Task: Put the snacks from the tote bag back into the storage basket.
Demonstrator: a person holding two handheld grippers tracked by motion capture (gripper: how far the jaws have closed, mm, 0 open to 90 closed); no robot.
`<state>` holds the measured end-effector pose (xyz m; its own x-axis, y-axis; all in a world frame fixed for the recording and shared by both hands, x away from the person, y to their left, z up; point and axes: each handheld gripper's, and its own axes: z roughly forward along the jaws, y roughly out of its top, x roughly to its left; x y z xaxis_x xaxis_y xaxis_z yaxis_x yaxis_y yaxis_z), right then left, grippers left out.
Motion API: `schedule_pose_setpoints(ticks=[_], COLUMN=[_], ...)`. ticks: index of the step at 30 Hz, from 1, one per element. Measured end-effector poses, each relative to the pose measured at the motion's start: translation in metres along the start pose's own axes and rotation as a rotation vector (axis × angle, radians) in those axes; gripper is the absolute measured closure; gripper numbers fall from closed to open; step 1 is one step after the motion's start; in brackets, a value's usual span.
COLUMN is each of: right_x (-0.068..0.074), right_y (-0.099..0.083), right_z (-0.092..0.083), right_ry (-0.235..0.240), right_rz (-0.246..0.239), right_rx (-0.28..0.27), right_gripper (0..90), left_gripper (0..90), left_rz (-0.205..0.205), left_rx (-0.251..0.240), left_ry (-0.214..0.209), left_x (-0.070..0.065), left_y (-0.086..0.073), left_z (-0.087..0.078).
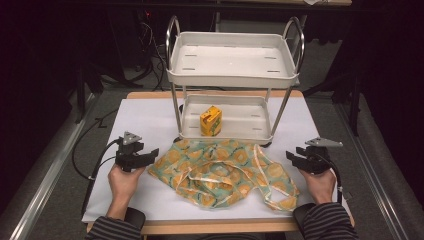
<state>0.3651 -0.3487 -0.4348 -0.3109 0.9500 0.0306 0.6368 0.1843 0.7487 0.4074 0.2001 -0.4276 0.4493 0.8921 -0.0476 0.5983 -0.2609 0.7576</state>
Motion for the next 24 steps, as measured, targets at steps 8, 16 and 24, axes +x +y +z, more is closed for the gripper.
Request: schedule_pose_setpoints(ticks=[8, 16, 24], right_x=[-0.012, -0.015, -0.019], right_y=[-0.003, -0.005, -0.007], right_z=[0.009, 0.018, 0.021], right_ry=[-0.012, -0.013, -0.013], right_rz=[0.026, 0.041, 0.067], right_rx=[0.063, 0.114, 0.136], right_gripper=[51.6, 51.1, 49.7], left_gripper=[36.3, 36.3, 36.3], left_rz=[0.014, 0.023, -0.054], left_rx=[0.043, 0.098, 0.135], left_ry=[0.039, 0.067, 0.053], left_x=[0.002, 0.002, 0.013], left_y=[-0.001, -0.003, -0.007], left_z=[0.009, 0.019, 0.024])
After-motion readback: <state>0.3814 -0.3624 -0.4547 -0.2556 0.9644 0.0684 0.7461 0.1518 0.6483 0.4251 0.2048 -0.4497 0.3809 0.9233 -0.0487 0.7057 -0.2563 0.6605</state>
